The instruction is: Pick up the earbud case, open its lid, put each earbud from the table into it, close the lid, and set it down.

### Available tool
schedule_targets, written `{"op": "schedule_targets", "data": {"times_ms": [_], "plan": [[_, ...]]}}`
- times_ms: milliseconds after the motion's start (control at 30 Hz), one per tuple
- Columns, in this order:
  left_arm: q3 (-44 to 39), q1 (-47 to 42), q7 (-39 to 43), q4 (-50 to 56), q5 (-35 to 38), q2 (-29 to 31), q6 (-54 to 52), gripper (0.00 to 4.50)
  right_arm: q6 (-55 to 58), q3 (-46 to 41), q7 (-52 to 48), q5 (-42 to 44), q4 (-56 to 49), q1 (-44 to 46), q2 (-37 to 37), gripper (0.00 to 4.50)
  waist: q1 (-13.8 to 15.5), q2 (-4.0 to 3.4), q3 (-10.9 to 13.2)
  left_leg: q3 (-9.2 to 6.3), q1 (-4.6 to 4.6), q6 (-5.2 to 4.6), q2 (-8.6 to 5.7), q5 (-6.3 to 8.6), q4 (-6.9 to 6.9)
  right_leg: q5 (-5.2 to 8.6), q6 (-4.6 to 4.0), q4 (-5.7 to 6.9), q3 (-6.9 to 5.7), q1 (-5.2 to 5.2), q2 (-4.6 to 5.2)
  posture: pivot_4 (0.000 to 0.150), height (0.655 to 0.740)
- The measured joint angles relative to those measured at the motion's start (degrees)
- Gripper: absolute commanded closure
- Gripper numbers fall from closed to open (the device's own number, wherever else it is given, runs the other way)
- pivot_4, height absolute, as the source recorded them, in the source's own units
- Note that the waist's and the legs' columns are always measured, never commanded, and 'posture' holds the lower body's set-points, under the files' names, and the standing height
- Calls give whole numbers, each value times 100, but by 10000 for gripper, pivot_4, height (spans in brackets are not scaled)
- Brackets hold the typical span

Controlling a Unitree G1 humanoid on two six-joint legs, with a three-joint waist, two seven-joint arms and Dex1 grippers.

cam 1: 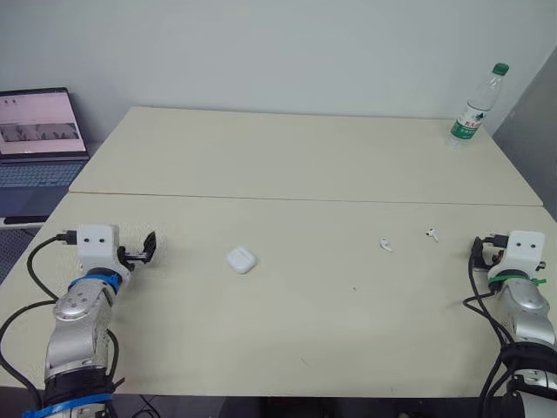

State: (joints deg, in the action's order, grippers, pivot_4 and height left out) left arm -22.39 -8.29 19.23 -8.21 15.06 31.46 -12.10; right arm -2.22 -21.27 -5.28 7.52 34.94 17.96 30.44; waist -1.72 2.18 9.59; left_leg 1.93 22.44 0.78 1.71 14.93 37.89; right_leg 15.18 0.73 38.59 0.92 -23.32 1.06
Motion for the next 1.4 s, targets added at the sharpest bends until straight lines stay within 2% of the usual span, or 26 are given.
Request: {"op": "schedule_targets", "data": {"times_ms": [100, 267, 433, 600, 800, 1000, 1333, 1400], "plan": [[-27, 33, 467, 509, 431, 230, -407, 172, 67, 72, -383, 35, -228, 3, 194, 0, -1, -6, 4, 1, 1, 0, -1, 0, 0, 0, 0, 1, 1, -2, 0, 1500, 7400], [17, 186, 1557, 1733, 1444, 893, -1502, 172, 305, 475, -1886, 327, -936, 103, 585, 0, -17, -8, 6, 0, -2, 0, 2, 0, -1, 0, 0, 1, 0, -2, -4, 1500, 7400], [676, 238, 2490, 2401, 1891, 1412, -2258, 172, 1131, 1022, -3580, 1148, -2026, 253, 628, 0, -11, -26, 18, -4, -1, 0, 0, 0, -1, 1, 0, 1, -3, -2, -5, 1500, 7400], [1363, 127, 3004, 2361, 1667, 1579, -2217, 172, 2445, 1592, -4745, 2122, -3483, 362, 741, 0, 5, -31, 24, -12, 3, 0, 0, 0, 0, 2, -2, 0, -10, -2, -5, 1500, 7400], [1948, -70, 3142, 1881, 1153, 1319, -1817, 172, 3610, 2259, -5535, 2948, -4825, 501, 905, 0, 19, -29, 24, -14, 14, -1, -2, 0, 4, 2, -1, -6, -12, -7, -3, 1500, 7400], [2319, -335, 3084, 1304, 665, 962, -1479, 172, 3787, 2508, -5796, 2969, -5058, 817, 899, 0, 23, -26, 26, -17, 24, -1, -2, 0, 8, 2, -1, -2, -15, -16, -4, 1500, 7400], [2524, -472, 3135, 919, 257, 800, -1225, 172, 3810, 2510, -5839, 2966, -5057, 867, 896, 0, 20, -23, 28, -17, 28, -1, -2, 0, 8, 2, -2, 0, -15, -22, -4, 1500, 7400], [2523, -466, 3165, 864, 248, 793, -1142, 4088, 3811, 2510, -5837, 2964, -5056, 867, 896, 0, 20, -23, 28, -18, 27, -1, -1, 0, 8, 1, -2, 1, -15, -22, -4, 1500, 7400]]}}
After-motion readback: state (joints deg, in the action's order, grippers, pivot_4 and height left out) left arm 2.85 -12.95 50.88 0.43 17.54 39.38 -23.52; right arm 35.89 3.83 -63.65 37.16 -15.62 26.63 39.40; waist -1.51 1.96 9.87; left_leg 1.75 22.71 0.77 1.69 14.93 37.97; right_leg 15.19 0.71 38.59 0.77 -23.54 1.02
